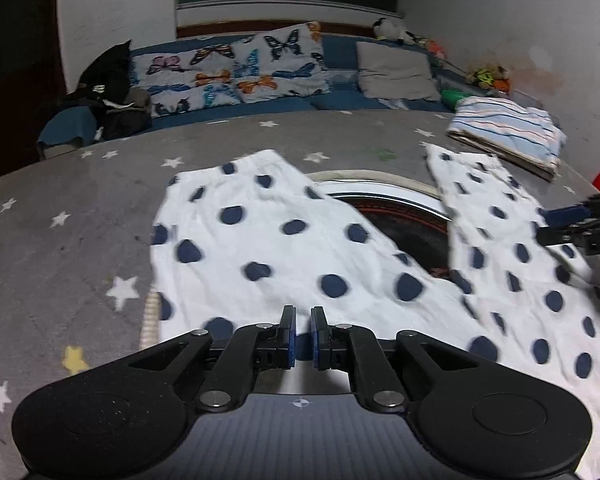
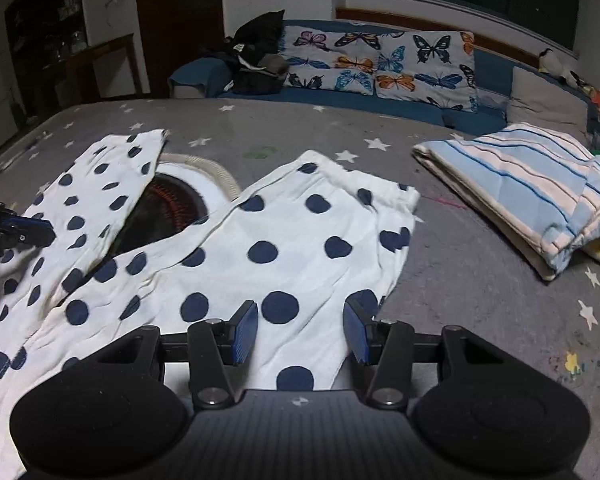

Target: Fold clothes

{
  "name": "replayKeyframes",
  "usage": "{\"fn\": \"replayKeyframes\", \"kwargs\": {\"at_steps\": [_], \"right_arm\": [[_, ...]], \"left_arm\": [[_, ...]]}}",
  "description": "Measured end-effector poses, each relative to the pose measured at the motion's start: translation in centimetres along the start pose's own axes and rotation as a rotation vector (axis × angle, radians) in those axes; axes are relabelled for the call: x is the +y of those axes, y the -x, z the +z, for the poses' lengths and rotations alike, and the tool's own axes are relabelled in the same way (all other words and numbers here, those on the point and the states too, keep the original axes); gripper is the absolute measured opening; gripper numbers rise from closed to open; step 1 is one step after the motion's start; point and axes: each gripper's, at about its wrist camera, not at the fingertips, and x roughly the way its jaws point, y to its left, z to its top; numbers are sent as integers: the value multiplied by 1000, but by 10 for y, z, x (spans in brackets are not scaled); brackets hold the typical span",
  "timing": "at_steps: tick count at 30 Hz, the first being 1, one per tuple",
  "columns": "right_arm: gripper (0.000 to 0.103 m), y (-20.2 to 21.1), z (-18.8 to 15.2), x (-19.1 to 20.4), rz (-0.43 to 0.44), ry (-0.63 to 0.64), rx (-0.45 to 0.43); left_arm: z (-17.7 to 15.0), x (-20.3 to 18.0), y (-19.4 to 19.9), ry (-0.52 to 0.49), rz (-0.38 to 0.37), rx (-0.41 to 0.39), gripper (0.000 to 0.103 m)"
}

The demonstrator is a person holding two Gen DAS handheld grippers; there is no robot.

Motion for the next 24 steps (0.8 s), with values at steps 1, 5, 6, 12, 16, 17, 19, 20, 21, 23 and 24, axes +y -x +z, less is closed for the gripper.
{"fn": "replayKeyframes", "kwargs": {"at_steps": [1, 5, 6, 12, 16, 17, 19, 20, 21, 23, 24], "right_arm": [[48, 0, 0, -3, -16, -15, 3], [48, 1, 4, -12, -38, -22, 6], [48, 2, 7, -12, -37, -16, 1], [48, -12, 33, -13, -22, -15, -32], [48, -31, 47, -20, -32, -23, -30], [48, -36, 50, -22, -39, -29, -28], [48, -44, 55, -28, -48, -44, -23], [48, -47, 56, -32, -55, -51, -19], [48, -51, 57, -36, -63, -59, -13], [50, -57, 57, -43, -80, -78, -6], [50, -58, 56, -46, -84, -84, -8]], "left_arm": [[1, 4, -1, 4, 11, 0, 9], [10, 17, -7, 23, 41, -1, 9], [14, 18, -10, 24, 46, -5, 9], [48, 24, -39, 36, 75, -26, 9], [66, 34, -61, 71, 95, -33, 9], [69, 37, -65, 78, 100, -38, 9], [75, 42, -72, 90, 110, -47, 9], [78, 44, -75, 97, 115, -52, 9], [81, 47, -78, 103, 120, -56, 9], [84, 48, -82, 111, 132, -62, 9], [85, 48, -82, 116, 133, -65, 9]]}}
